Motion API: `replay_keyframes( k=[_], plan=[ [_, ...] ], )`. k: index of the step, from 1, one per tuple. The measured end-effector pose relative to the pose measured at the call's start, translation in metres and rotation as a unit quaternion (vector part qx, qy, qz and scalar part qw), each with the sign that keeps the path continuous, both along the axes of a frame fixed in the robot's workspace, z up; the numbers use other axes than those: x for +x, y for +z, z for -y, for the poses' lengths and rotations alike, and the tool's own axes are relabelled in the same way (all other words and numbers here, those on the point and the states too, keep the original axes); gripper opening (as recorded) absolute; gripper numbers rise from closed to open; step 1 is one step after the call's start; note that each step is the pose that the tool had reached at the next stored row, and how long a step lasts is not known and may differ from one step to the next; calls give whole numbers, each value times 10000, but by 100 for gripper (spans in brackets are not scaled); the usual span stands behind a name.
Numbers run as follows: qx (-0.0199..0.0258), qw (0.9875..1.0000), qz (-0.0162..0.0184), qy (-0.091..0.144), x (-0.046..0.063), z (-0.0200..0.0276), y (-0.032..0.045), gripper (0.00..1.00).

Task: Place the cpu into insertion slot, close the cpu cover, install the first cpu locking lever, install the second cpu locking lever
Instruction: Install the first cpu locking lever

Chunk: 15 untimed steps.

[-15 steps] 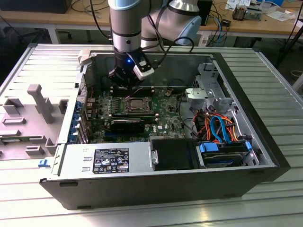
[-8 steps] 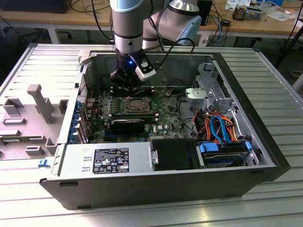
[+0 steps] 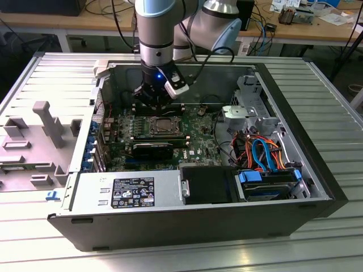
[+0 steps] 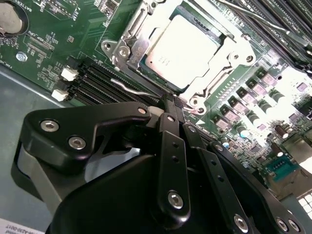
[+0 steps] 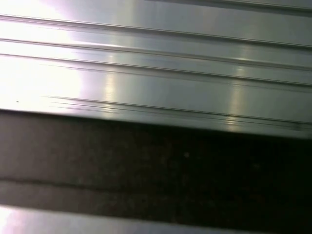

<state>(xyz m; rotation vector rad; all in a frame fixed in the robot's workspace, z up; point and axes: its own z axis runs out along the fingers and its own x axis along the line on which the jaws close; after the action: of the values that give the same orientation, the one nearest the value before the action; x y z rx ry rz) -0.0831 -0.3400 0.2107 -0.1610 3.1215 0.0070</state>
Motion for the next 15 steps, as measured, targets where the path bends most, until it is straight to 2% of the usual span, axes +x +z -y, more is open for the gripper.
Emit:
replay_keyframes(
  k=[15],
  plan=[
    [0, 9999, 0, 117, 146, -7, -23, 11]
  ],
)
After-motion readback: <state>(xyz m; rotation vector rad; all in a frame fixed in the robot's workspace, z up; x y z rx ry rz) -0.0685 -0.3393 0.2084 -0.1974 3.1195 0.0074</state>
